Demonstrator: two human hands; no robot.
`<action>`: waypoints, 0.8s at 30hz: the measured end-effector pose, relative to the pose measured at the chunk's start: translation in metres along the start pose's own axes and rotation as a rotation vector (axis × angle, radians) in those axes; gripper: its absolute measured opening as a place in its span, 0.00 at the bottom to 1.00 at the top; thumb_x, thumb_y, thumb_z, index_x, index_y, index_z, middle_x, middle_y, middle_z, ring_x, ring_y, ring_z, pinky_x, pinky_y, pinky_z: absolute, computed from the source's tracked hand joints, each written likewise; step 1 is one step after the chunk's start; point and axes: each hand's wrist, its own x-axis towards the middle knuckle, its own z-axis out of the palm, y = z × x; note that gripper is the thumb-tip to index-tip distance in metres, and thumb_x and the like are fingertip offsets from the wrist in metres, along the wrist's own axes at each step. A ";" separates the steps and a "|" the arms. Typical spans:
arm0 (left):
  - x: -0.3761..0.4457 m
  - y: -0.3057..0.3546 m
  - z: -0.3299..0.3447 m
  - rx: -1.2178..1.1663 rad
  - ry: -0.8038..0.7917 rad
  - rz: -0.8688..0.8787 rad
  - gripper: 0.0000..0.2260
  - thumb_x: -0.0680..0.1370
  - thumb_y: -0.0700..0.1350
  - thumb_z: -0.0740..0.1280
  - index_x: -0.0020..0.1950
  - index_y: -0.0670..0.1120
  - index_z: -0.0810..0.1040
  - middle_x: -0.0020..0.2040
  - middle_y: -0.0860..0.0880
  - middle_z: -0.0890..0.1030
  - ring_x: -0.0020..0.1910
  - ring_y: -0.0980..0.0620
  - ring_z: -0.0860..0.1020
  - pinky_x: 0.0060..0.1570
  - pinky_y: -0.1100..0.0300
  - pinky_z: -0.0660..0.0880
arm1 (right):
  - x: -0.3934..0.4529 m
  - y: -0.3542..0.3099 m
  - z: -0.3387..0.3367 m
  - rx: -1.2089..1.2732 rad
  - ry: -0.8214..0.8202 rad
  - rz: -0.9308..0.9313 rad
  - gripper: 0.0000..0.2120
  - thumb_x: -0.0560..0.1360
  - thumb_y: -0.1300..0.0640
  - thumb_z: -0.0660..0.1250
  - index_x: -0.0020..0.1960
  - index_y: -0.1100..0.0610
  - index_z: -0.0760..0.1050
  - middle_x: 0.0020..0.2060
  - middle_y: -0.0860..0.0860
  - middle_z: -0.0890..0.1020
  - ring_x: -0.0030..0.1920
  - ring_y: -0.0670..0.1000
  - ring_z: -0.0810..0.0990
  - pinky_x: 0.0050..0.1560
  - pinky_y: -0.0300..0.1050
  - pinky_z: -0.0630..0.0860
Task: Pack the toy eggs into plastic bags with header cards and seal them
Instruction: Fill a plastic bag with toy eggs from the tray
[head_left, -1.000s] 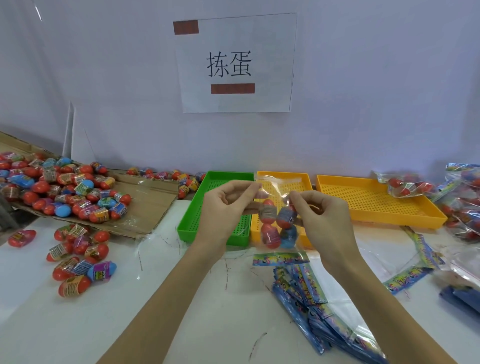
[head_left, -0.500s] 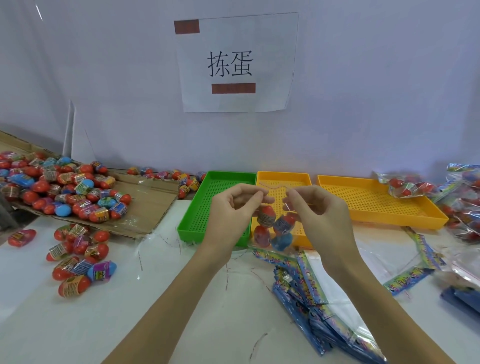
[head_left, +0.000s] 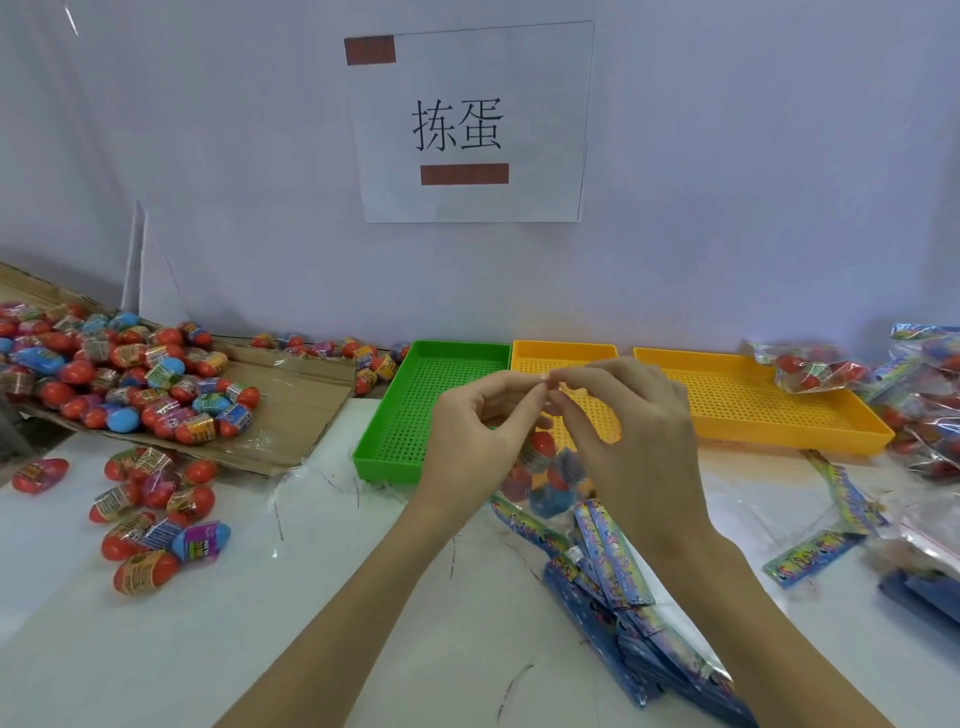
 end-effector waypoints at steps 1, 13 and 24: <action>-0.001 0.000 0.001 0.034 -0.013 0.026 0.06 0.82 0.38 0.70 0.54 0.45 0.86 0.44 0.49 0.88 0.43 0.48 0.87 0.48 0.54 0.84 | 0.000 0.002 0.000 -0.009 0.008 -0.005 0.08 0.77 0.55 0.75 0.56 0.55 0.86 0.50 0.52 0.85 0.52 0.56 0.82 0.54 0.55 0.74; -0.003 0.001 0.004 0.392 -0.042 0.307 0.05 0.82 0.38 0.70 0.53 0.44 0.86 0.40 0.53 0.85 0.40 0.57 0.83 0.44 0.64 0.79 | 0.000 0.006 -0.002 0.042 -0.016 -0.029 0.03 0.76 0.62 0.75 0.50 0.60 0.85 0.45 0.53 0.85 0.47 0.54 0.82 0.51 0.57 0.80; -0.002 0.002 0.000 0.413 -0.056 0.319 0.06 0.82 0.37 0.70 0.53 0.44 0.86 0.40 0.54 0.86 0.40 0.58 0.83 0.43 0.70 0.76 | -0.001 0.007 -0.003 0.087 -0.058 -0.018 0.02 0.76 0.62 0.75 0.49 0.59 0.84 0.43 0.50 0.85 0.45 0.51 0.81 0.48 0.55 0.81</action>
